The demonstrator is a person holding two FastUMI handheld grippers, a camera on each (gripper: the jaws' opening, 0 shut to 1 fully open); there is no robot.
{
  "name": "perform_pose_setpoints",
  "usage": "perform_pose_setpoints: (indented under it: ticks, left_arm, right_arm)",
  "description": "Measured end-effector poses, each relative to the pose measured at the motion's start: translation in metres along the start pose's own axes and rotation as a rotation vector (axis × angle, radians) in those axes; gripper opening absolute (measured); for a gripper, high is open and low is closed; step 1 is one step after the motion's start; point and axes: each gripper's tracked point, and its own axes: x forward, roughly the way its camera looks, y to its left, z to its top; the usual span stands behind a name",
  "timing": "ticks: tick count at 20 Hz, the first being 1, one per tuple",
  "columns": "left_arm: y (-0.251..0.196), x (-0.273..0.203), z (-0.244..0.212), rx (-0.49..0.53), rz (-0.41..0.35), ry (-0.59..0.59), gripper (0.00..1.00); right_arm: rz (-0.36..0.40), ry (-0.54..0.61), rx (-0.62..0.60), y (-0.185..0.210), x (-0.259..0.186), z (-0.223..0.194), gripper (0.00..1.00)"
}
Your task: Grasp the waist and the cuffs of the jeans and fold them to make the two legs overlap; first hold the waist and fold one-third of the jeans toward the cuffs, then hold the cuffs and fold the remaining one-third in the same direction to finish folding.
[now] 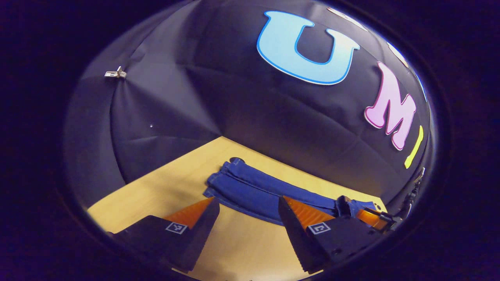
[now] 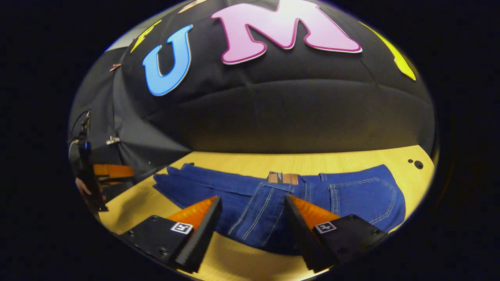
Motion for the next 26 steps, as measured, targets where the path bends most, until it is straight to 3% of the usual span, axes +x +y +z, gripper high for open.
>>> perform_pose_setpoints:
  ticks: [3, 6, 9, 12, 14, 17, 19, 23, 26]
  left_arm:
    - [0.031, 0.050, -0.003, 0.091, 0.057, 0.049, 0.96]
    - [0.034, 0.092, -0.012, 0.094, 0.057, 0.116, 0.96]
    - [0.051, 0.118, -0.021, 0.118, 0.126, 0.139, 0.95]
    - [0.051, 0.118, -0.031, 0.119, 0.146, 0.191, 0.88]
    - [0.039, 0.122, -0.038, 0.095, 0.101, 0.208, 0.84]
    - [0.032, 0.123, -0.039, 0.037, 0.081, 0.223, 0.59]
    - [0.017, 0.126, -0.038, -0.044, 0.033, 0.210, 0.31]
    - [0.016, 0.124, -0.039, -0.021, 0.028, 0.213, 0.07]
    - [0.007, 0.120, -0.038, -0.059, -0.017, 0.211, 0.06]
  right_arm:
    - [-0.019, -0.029, -0.017, 0.004, -0.018, 0.003, 0.98]
    - [-0.036, -0.070, -0.033, -0.001, -0.033, 0.014, 0.98]
    - [-0.069, -0.058, -0.050, -0.022, -0.047, 0.015, 0.98]
    - [-0.134, -0.034, 0.042, -0.052, -0.058, 0.012, 0.98]
    - [-0.180, -0.031, 0.101, -0.072, -0.065, 0.008, 0.98]
    - [-0.218, -0.015, 0.121, -0.090, -0.071, -0.003, 0.98]
    - [-0.221, 0.001, 0.125, -0.091, -0.075, -0.011, 0.98]
    - [-0.203, 0.028, 0.120, -0.083, -0.076, -0.022, 0.98]
    - [-0.202, 0.027, 0.108, -0.081, -0.080, -0.020, 0.98]
